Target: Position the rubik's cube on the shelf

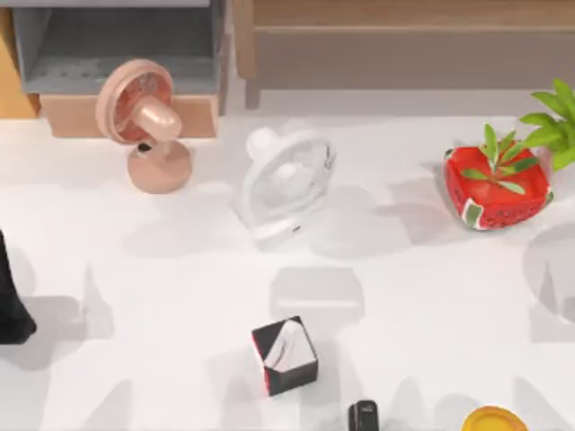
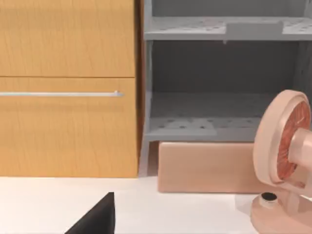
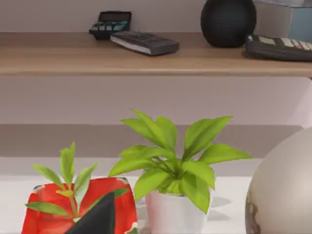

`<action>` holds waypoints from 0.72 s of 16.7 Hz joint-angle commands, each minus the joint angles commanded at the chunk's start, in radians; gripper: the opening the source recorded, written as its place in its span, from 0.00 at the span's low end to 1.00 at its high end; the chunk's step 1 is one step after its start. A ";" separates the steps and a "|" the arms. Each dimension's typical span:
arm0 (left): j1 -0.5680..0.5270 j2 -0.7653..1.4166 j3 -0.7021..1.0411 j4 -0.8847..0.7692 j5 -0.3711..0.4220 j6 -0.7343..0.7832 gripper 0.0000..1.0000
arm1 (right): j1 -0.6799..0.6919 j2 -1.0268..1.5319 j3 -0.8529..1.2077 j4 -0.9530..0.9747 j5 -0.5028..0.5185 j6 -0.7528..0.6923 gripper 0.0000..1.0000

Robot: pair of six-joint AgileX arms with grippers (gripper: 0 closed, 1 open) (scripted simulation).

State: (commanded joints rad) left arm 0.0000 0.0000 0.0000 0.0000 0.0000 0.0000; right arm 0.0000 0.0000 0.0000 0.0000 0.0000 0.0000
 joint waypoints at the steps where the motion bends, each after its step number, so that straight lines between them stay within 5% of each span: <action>1: 0.000 0.000 0.000 0.000 0.000 0.000 1.00 | 0.000 0.000 0.000 0.000 0.000 0.000 1.00; 6: 0.014 0.102 0.076 0.075 0.031 0.073 1.00 | 0.000 0.000 0.000 0.000 0.000 0.000 1.00; 12: 0.079 0.550 0.348 0.350 0.140 0.374 1.00 | 0.000 0.000 0.000 0.000 0.000 0.000 1.00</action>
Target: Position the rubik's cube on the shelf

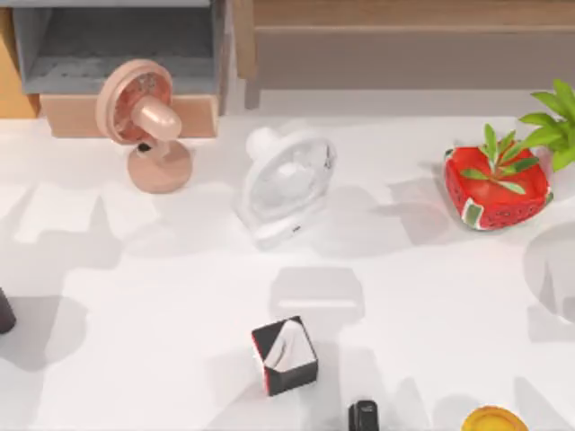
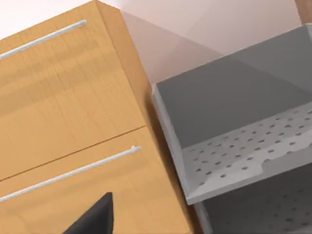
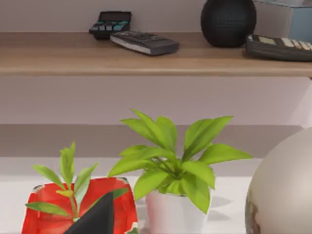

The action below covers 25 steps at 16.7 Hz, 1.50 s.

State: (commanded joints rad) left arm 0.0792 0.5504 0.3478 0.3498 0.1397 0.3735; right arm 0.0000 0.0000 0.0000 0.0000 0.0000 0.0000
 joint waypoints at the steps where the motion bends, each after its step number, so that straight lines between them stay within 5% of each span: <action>1: 0.015 0.101 0.054 0.055 0.022 0.066 1.00 | 0.000 0.000 0.000 0.000 0.000 0.000 1.00; 15: 0.284 1.528 0.676 0.734 0.291 1.042 1.00 | 0.000 0.000 0.000 0.000 0.000 0.000 1.00; 19: 0.332 1.705 0.743 0.814 0.321 1.188 1.00 | 0.000 0.000 0.000 0.000 0.000 0.000 1.00; 25: 0.335 1.729 0.748 0.822 0.324 1.210 1.00 | 0.000 0.000 0.000 0.000 0.000 0.000 1.00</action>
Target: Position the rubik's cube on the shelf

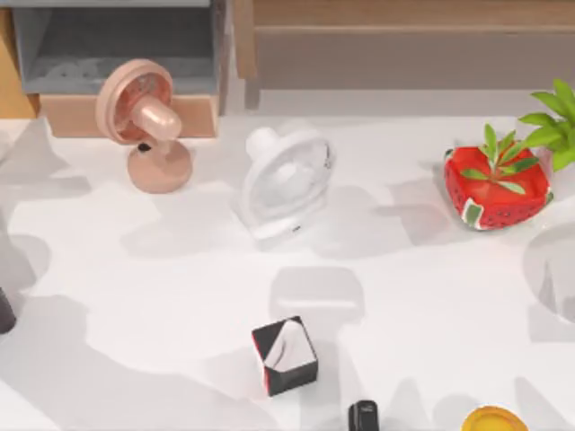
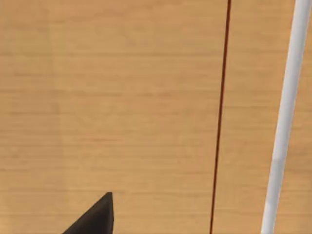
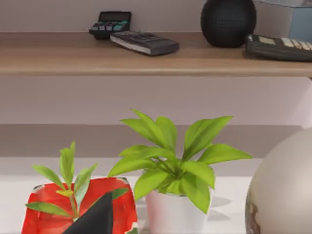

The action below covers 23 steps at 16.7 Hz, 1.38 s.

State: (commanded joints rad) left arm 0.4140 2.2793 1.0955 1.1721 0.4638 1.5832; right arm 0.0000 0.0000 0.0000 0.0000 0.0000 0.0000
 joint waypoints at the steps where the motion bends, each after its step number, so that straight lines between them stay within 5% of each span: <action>1: 0.000 0.001 0.004 -0.001 -0.001 0.000 1.00 | 0.000 0.000 0.000 0.000 0.000 0.000 1.00; 11: -0.021 0.055 0.119 -0.058 -0.023 0.001 1.00 | 0.000 0.000 0.000 0.000 0.000 0.000 1.00; 23: -0.021 0.055 0.119 -0.058 -0.023 0.001 0.10 | 0.000 0.000 0.000 0.000 0.000 0.000 1.00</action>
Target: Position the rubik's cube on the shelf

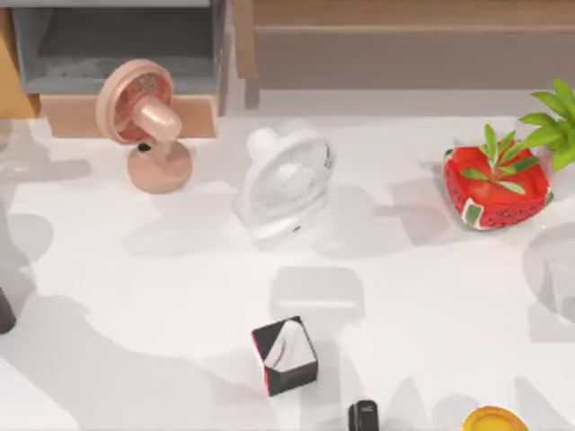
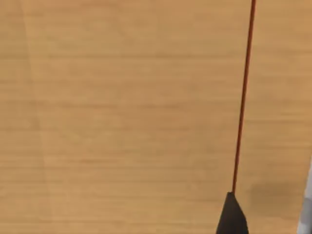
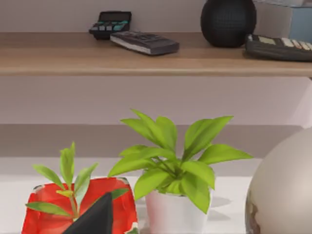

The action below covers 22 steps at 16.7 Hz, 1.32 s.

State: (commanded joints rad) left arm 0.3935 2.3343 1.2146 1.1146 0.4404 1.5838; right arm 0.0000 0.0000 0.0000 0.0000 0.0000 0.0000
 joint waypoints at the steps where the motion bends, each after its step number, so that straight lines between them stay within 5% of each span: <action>1: 0.000 0.000 0.000 0.000 0.000 0.000 0.02 | 0.000 0.000 0.000 0.000 0.000 0.000 1.00; 12: 0.007 -0.003 -0.017 0.003 0.007 -0.004 0.00 | 0.000 0.000 0.000 0.000 0.000 0.000 1.00; 22: 0.074 -0.118 -0.279 0.139 0.070 -0.002 0.00 | 0.000 0.000 0.000 0.000 0.000 0.000 1.00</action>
State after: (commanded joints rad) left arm 0.4680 2.2161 0.9360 1.2535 0.5099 1.5820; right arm 0.0000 0.0000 0.0000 0.0000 0.0000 0.0000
